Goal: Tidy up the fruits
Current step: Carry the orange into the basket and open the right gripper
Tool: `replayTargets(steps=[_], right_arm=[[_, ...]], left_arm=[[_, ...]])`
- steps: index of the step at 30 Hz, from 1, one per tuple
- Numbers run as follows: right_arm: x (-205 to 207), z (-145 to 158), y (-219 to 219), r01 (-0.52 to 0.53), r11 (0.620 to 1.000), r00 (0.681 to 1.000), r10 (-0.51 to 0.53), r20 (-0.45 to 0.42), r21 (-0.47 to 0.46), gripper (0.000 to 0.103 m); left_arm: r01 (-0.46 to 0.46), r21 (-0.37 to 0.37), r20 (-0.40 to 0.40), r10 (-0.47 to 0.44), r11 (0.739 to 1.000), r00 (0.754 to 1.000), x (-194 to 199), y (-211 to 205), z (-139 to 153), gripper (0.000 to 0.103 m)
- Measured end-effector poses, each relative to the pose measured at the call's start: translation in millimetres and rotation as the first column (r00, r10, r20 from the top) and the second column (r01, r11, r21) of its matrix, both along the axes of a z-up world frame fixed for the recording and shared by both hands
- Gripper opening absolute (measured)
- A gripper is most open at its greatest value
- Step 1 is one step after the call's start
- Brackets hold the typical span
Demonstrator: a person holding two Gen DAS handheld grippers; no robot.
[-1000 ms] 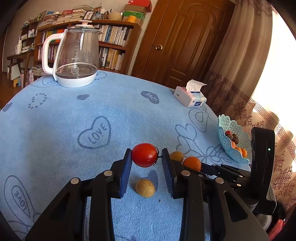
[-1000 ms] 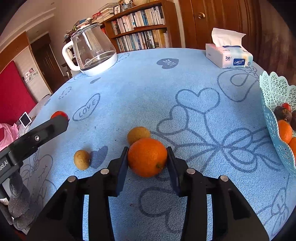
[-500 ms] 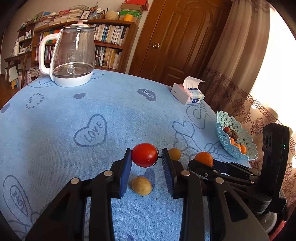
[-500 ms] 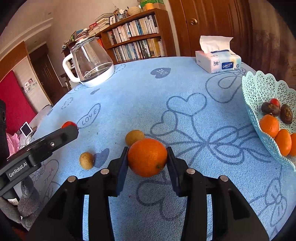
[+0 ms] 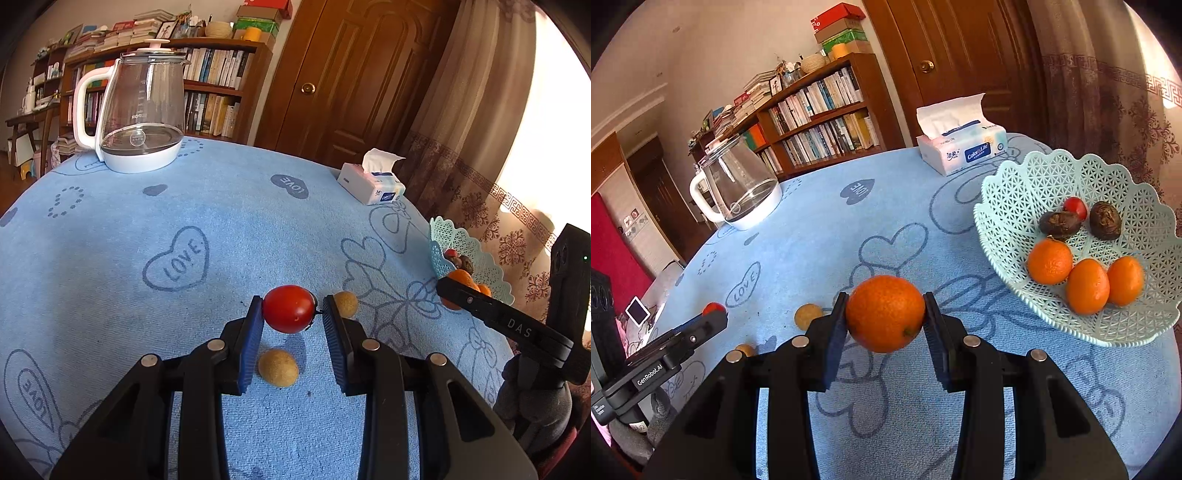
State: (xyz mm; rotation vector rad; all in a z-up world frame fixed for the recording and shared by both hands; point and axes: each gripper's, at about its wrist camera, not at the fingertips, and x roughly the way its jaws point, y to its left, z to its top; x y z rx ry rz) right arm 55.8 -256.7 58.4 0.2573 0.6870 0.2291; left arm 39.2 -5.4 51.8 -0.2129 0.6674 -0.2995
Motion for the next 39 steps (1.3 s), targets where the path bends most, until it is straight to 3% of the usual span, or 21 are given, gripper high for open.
replayTargets(steps=[7, 19, 27, 39], right_arm=[[-9, 9, -48, 0.127, 0.991, 0.991, -0.128, 0.028, 0.032, 0.041], [-25, 11, -121, 0.319, 0.945, 0.946, -0.322, 0.034, 0.069, 0.041], [-24, 2, -139, 0.385, 0.920, 0.922, -0.387, 0.010, 0.080, 0.042], [-34, 4, -142, 0.467, 0.883, 0.880, -0.470, 0.072, 0.054, 0.042]], left_arm=[[0.002, 0.002, 0.000, -0.002, 1.000, 1.000, 0, -1, 0, 0.033], [0.008, 0.010, -0.005, -0.008, 1.000, 1.000, -1, -4, -3, 0.033], [0.009, 0.010, -0.005, -0.009, 1.000, 1.000, -1, -4, -3, 0.033], [0.010, 0.015, -0.004, -0.010, 1.000, 1.000, -1, -6, -3, 0.033]])
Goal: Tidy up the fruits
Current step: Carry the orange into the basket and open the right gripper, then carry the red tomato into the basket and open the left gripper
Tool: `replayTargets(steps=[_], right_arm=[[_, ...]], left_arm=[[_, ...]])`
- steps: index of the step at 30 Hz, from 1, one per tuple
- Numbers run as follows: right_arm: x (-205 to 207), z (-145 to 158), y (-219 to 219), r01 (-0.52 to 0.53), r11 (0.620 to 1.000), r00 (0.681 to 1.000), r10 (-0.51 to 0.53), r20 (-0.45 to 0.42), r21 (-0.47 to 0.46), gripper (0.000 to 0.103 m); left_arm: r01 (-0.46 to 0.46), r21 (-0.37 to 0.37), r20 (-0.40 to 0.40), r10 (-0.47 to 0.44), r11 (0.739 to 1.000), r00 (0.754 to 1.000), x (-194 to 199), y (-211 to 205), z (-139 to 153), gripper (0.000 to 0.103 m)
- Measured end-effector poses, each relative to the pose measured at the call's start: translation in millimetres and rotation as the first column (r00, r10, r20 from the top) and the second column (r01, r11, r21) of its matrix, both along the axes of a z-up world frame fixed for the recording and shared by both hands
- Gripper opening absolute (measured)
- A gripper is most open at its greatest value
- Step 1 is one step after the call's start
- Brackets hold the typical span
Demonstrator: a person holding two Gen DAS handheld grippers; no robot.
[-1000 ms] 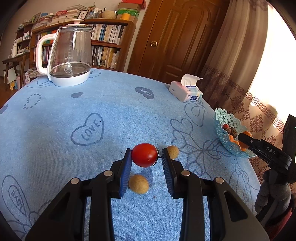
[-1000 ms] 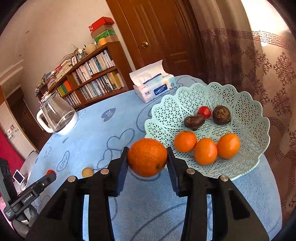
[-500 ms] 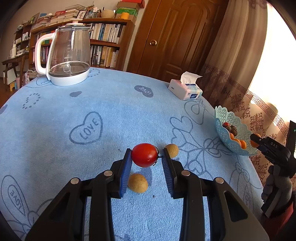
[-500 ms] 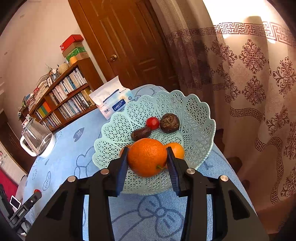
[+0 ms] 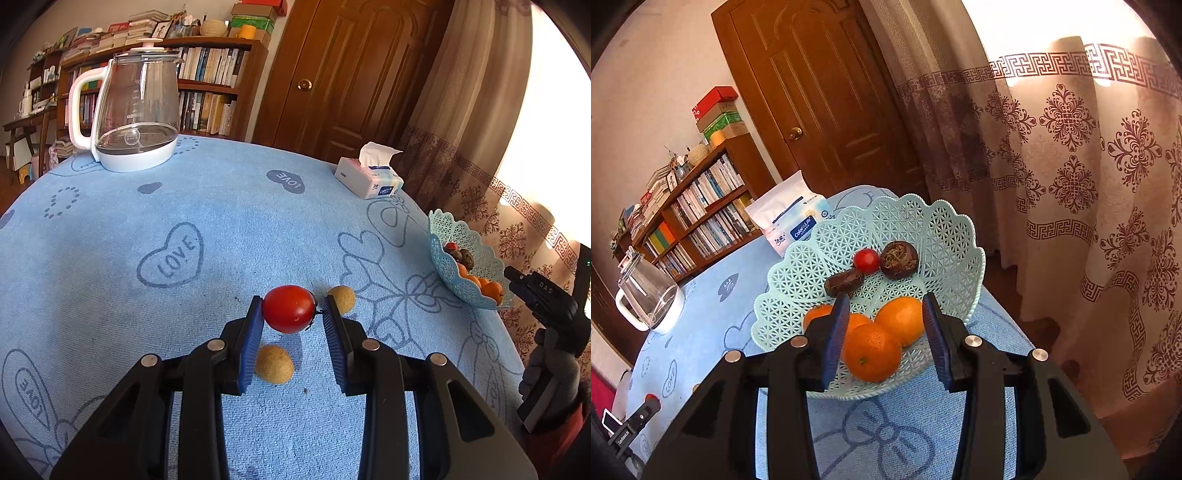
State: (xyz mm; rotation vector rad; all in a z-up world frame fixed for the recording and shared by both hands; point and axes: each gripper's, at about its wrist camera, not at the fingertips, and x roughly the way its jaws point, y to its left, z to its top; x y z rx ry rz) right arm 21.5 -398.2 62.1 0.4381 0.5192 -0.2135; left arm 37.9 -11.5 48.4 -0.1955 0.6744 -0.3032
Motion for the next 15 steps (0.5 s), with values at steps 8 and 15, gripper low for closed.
replayTargets(steps=[8, 15], right_arm=[[-15, 5, 1, 0.098, 0.993, 0.994, -0.094, 0.063, -0.068, 0.059], [-18, 1, -5, 0.129, 0.991, 0.990, -0.127, 0.057, -0.041, 0.067]], left_arm=[[0.008, 0.016, -0.011, -0.008, 1.000, 1.000, 0, -8, -2, 0.033], [0.067, 0.025, -0.009, -0.066, 0.997, 0.998, -2, -28, 6, 0.033]])
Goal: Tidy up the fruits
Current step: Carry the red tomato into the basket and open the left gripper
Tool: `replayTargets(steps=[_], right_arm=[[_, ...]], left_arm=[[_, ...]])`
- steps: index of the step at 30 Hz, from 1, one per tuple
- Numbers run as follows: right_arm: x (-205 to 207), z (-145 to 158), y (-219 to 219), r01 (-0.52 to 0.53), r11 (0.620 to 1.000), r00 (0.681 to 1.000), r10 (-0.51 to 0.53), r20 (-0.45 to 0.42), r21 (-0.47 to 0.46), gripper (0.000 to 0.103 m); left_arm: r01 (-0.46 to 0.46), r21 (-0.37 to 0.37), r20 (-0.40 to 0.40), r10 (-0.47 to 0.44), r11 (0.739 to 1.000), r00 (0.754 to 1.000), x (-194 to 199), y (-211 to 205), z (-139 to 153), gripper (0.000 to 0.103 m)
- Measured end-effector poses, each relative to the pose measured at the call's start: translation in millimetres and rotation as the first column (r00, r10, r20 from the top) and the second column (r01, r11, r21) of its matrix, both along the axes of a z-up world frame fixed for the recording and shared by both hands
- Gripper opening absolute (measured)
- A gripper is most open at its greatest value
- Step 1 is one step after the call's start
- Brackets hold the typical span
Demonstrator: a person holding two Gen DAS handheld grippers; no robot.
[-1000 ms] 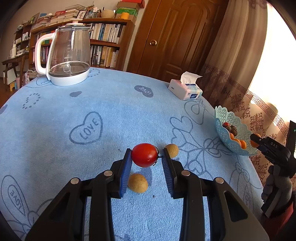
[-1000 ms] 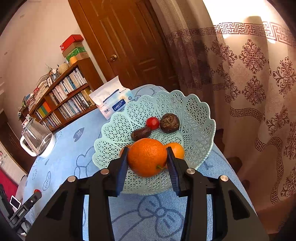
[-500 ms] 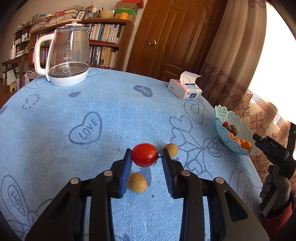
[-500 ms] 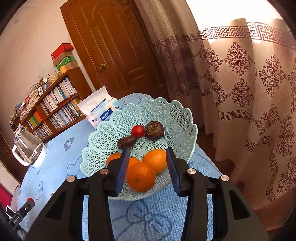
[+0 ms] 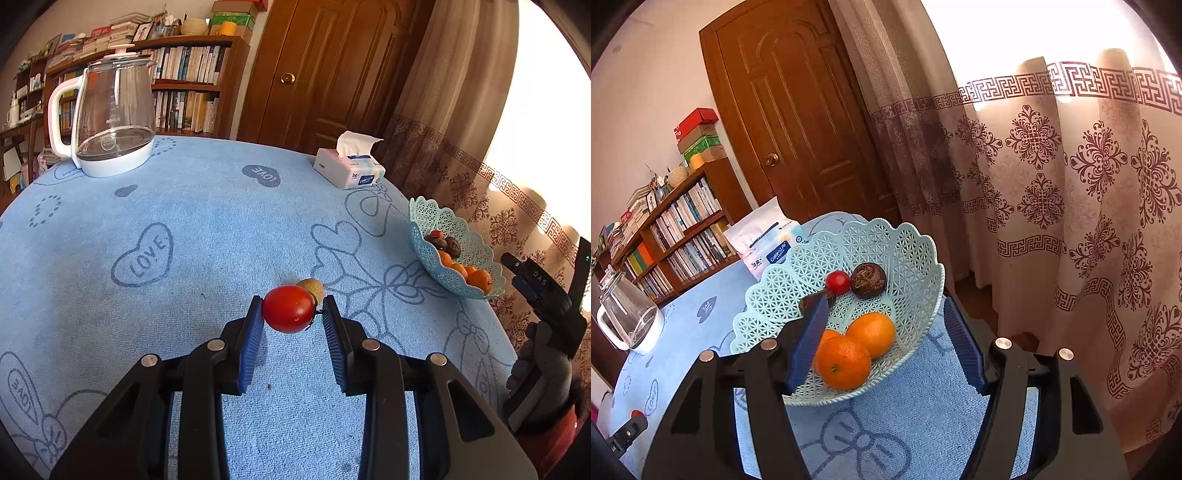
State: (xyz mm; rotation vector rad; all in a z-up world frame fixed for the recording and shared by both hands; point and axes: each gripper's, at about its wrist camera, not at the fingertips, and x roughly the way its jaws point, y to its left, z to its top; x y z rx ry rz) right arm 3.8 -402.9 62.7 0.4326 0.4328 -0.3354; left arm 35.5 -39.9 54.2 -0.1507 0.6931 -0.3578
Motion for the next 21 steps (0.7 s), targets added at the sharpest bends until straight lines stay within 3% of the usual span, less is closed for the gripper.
replayTargets(steps=[10, 21], right_arm=[[-6, -2, -5, 0.030, 0.999, 0.999, -0.030, 0.011, 0.026, 0.074], [-6, -3, -6, 0.036, 0.999, 0.999, -0.036, 0.015, 0.033, 0.078]], left_arm=[[0.126, 0.057, 0.018, -0.127, 0.990, 0.992, 0, -58, 9, 0.033], [0.263, 0.095, 0.050, -0.268, 0.960, 0.962, 15, -136, 21, 0.033]])
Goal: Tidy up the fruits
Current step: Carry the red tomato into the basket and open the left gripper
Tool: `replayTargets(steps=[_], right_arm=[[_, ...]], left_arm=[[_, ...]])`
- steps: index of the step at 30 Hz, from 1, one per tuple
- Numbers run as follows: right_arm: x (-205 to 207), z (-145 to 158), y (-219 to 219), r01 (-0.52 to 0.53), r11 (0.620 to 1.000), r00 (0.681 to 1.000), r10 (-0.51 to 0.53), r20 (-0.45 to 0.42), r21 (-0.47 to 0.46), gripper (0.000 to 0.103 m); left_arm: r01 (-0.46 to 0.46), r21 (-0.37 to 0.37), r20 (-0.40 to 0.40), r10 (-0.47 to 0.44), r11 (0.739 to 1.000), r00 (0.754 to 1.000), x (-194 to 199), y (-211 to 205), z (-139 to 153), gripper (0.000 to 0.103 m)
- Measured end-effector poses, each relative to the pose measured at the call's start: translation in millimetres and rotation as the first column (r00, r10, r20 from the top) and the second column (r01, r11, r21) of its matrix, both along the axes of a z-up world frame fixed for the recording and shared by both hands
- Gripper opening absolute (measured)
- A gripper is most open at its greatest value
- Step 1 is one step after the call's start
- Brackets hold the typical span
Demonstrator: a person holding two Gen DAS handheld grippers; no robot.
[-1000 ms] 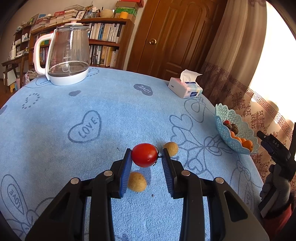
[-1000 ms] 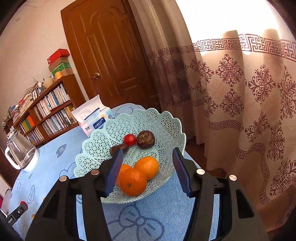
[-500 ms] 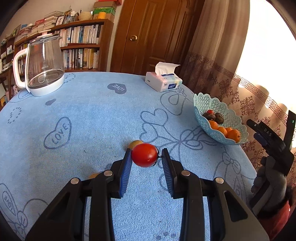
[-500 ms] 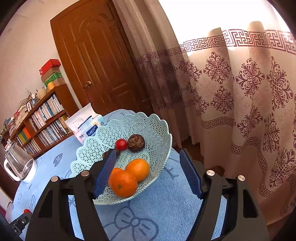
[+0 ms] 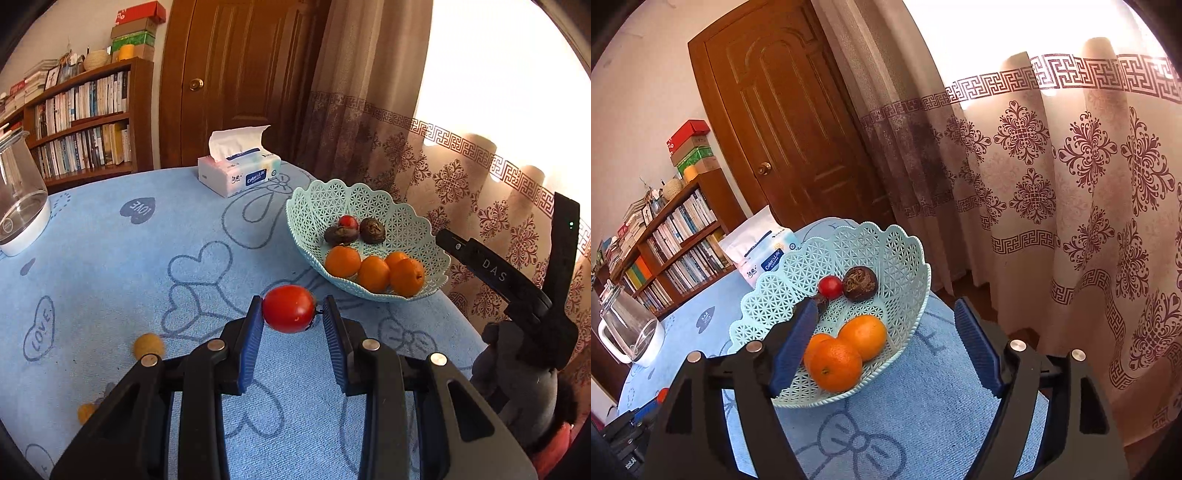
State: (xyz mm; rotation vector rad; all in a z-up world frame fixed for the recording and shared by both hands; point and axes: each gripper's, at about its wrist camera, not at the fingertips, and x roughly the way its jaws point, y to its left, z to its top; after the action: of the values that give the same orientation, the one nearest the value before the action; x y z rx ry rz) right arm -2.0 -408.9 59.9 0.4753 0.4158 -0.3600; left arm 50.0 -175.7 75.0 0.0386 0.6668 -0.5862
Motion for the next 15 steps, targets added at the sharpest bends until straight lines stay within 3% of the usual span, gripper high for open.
replayTargets(steps=[15], right_arm=[[2, -2, -4, 0.004, 1.000, 1.000, -0.004, -0.003, 0.017, 0.078]], left_arm=[[0.086, -0.040, -0.061, -0.089, 0.995, 0.994, 33, -59, -7, 0.033]])
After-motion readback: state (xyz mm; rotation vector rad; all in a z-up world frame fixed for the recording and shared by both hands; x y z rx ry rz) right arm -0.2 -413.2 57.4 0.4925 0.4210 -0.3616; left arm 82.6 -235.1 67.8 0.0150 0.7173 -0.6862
